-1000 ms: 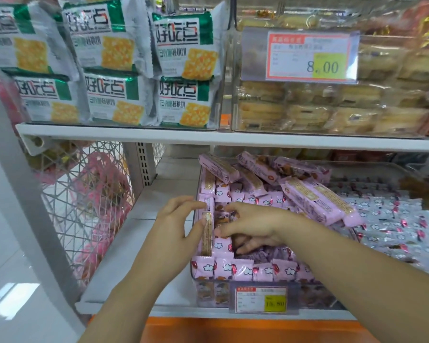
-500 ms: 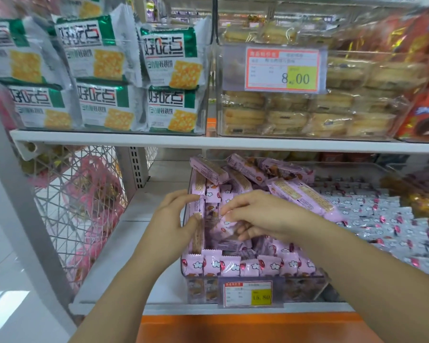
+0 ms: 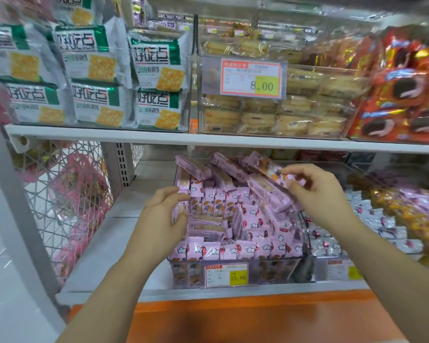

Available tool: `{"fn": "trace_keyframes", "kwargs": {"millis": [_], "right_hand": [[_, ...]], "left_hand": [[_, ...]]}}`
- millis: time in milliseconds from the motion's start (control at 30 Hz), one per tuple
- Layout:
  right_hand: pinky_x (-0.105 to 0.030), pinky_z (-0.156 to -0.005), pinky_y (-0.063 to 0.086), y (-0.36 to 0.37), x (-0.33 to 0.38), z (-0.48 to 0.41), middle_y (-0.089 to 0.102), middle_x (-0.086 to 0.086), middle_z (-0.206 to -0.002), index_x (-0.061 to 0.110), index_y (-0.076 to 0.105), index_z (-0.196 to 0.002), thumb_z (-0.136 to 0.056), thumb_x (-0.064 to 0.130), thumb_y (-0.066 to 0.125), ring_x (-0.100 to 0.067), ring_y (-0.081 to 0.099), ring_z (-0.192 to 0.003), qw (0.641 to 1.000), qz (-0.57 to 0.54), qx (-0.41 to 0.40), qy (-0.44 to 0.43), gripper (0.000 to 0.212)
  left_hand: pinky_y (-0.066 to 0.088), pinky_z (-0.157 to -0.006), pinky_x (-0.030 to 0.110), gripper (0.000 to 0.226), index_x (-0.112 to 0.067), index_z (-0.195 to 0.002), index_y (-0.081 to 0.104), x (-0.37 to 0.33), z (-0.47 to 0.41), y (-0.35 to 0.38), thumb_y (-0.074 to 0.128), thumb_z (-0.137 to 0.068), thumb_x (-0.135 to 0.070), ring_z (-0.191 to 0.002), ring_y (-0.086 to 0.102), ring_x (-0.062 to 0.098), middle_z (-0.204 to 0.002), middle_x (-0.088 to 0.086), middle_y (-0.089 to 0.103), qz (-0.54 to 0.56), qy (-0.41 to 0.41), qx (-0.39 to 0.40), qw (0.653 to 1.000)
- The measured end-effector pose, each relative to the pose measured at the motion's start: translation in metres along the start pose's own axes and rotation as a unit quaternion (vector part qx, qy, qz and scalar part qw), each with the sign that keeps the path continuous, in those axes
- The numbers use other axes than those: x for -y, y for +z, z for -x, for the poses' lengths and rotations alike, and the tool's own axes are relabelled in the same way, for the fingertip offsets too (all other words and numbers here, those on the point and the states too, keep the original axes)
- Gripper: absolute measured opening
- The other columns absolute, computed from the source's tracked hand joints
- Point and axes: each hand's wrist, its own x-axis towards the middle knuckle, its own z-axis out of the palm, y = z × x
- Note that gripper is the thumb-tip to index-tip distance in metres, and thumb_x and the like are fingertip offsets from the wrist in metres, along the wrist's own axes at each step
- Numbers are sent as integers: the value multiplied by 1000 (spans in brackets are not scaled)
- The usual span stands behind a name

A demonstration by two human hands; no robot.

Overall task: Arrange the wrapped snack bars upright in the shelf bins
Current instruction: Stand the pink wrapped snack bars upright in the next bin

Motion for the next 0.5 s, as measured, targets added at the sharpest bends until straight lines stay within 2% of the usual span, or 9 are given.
{"fn": "trace_keyframes", "kwargs": {"millis": [100, 200, 333, 400, 500], "right_hand": [[-10, -48, 34, 2, -10, -11, 58, 8, -89, 26, 66, -100, -92, 12, 55, -3, 49, -50, 999, 45, 4, 27, 19], [-23, -57, 35, 7, -15, -18, 60, -2, -101, 25, 67, -100, -92, 11, 54, -9, 49, -59, 997, 66, -1, 36, 21], [-23, -60, 33, 10, -17, -20, 53, -5, -102, 23, 66, -107, -92, 10, 54, -5, 46, -66, 997, 68, 2, 40, 23], [-24, -67, 31, 11, -16, -19, 48, -2, -99, 21, 64, -113, -92, 12, 56, -11, 48, -71, 996, 85, -7, 38, 24], [-26, -80, 33, 11, -10, -10, 47, 0, -99, 21, 65, -113, -88, 19, 63, -21, 51, -94, 996, 87, -26, -1, 26]], "left_hand": [[29, -97, 22, 29, -27, -118, 61, -1, -1, 0, 55, -92, -16, -121, 43, 14, -137, -6, 41, 5, 2, 2, 1000], [30, -99, 24, 28, -26, -117, 62, 1, -1, -1, 57, -91, -16, -122, 44, 15, -135, -6, 43, 3, 2, -4, 1000], [32, -98, 26, 29, -26, -116, 62, 5, -2, -1, 57, -90, -15, -122, 44, 16, -133, -7, 45, -4, 3, -9, 1000], [31, -98, 25, 30, -26, -117, 62, 6, -3, -1, 57, -90, -14, -123, 43, 15, -134, -7, 45, -8, 1, -8, 1000], [31, -99, 25, 30, -26, -117, 61, 6, -3, 0, 57, -90, -15, -123, 43, 15, -134, -7, 45, -10, 3, -8, 1000]]}}
